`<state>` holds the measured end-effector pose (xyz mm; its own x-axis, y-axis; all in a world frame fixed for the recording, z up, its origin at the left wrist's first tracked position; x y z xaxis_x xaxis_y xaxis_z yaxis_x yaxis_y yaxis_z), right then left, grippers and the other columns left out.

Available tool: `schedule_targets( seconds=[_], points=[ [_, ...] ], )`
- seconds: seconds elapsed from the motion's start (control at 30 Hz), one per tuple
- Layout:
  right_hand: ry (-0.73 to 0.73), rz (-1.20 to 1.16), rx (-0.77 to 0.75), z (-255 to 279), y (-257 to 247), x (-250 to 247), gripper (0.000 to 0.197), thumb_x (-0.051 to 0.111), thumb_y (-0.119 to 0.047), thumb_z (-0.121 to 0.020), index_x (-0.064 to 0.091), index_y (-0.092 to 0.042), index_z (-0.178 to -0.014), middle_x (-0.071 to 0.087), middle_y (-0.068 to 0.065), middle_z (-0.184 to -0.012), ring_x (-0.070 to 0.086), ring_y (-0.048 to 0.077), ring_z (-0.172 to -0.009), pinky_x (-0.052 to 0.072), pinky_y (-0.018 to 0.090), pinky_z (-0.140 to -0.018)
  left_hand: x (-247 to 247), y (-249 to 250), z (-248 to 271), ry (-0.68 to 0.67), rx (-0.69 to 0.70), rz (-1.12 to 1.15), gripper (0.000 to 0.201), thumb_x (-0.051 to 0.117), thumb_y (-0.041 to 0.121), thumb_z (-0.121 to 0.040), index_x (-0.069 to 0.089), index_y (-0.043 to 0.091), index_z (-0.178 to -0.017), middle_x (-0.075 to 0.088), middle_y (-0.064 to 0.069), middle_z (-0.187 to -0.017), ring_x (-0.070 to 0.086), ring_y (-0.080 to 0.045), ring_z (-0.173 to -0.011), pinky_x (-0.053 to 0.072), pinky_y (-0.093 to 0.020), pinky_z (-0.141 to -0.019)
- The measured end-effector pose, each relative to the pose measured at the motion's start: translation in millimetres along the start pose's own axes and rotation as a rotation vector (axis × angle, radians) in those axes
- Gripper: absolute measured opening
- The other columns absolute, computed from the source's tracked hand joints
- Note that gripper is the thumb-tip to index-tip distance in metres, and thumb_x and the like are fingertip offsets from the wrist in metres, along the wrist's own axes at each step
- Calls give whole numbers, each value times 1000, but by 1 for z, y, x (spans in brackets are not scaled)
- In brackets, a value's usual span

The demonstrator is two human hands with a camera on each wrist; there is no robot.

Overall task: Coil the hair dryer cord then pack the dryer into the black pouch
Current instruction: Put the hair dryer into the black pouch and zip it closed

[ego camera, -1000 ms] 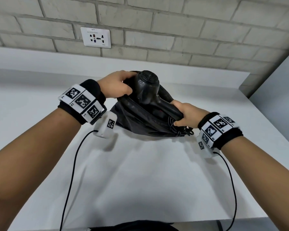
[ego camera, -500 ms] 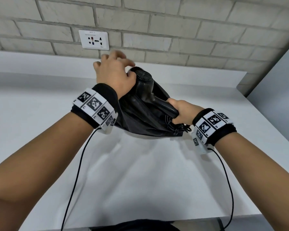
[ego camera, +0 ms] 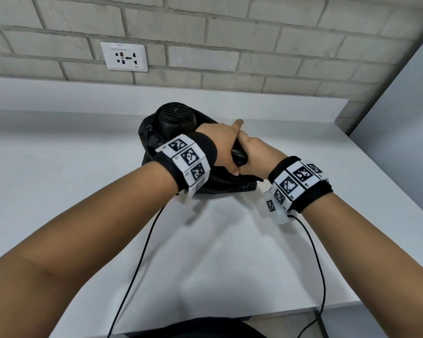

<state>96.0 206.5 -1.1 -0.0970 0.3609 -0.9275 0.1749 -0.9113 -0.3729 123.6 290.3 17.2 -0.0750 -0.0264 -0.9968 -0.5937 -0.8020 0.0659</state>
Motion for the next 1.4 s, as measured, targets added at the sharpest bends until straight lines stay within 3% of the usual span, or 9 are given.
schedule_targets(
  seconds=[0.17,0.27,0.33,0.63,0.8,1.0,1.1,1.27,1.4],
  points=[
    [74,-90,-48,1,-4,-1,63,72,-7,-69,35,-1,-120,47,9,-106,53,22,-91,45,25,-70,-1,-6,-5,-172,-1,119,59,79,41,-61,56,22,-112,64,8,-91,60,-15,-83,49,-26,-80],
    [134,-140,-66,2,-3,-2,59,75,-5,-64,38,-1,-109,36,8,-110,51,23,-95,47,29,-83,2,-10,-8,-218,-20,127,40,78,42,-60,63,23,-92,63,9,-76,63,-16,-78,53,-28,-79],
    [148,-180,-76,2,-2,-2,58,76,-4,-64,36,-5,-107,34,3,-108,50,19,-94,45,17,-77,4,-12,-10,-223,-32,139,36,78,42,-58,61,25,-86,62,9,-72,65,-17,-77,53,-28,-78],
    [226,-253,-91,7,1,-6,59,80,-5,-60,33,-16,-94,46,1,-101,49,15,-85,37,-1,-62,2,-13,-9,-245,-3,267,59,80,29,-61,57,28,-115,67,6,-101,64,-17,-93,51,-31,-91],
    [245,-298,-94,12,2,-6,60,79,-5,-60,40,-12,-106,49,-4,-103,52,13,-87,40,3,-66,0,-14,-8,-234,-48,259,45,81,31,-60,63,26,-100,66,6,-80,64,-17,-77,52,-28,-76],
    [293,-292,-150,10,4,0,65,81,-6,-57,44,-7,-112,37,-3,-111,44,11,-92,39,6,-74,-1,-14,-6,-222,-33,225,39,81,33,-59,62,27,-92,70,0,-88,62,-17,-75,47,-22,-65],
    [346,-350,-171,11,9,-4,70,82,-18,-57,44,-8,-115,37,-5,-111,45,8,-90,39,3,-73,-1,-16,-4,-224,-25,226,42,79,34,-59,65,25,-97,71,2,-89,66,-18,-82,53,-29,-78],
    [594,-689,30,17,51,-17,10,42,-26,-87,50,-30,-91,50,-10,-86,50,12,-73,44,20,-53,-3,-23,-1,-185,-29,257,43,78,32,-61,67,26,-102,68,7,-87,64,-17,-85,54,-30,-83],
    [200,-323,97,7,64,10,30,38,1,-91,59,-18,-100,40,2,-107,46,18,-90,37,25,-83,-4,-24,3,-183,-19,276,44,78,29,-62,66,25,-105,68,5,-91,63,-17,-86,53,-30,-85]
  ],
)
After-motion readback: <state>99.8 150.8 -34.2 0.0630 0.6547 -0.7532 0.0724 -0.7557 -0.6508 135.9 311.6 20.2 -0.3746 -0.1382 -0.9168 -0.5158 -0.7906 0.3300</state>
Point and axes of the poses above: each hand's wrist, its own z-axis away from the middle knuckle, its own x-axis out of the palm, y = z × x, the point moved 5 cm from there along -z, towards the middle knuckle
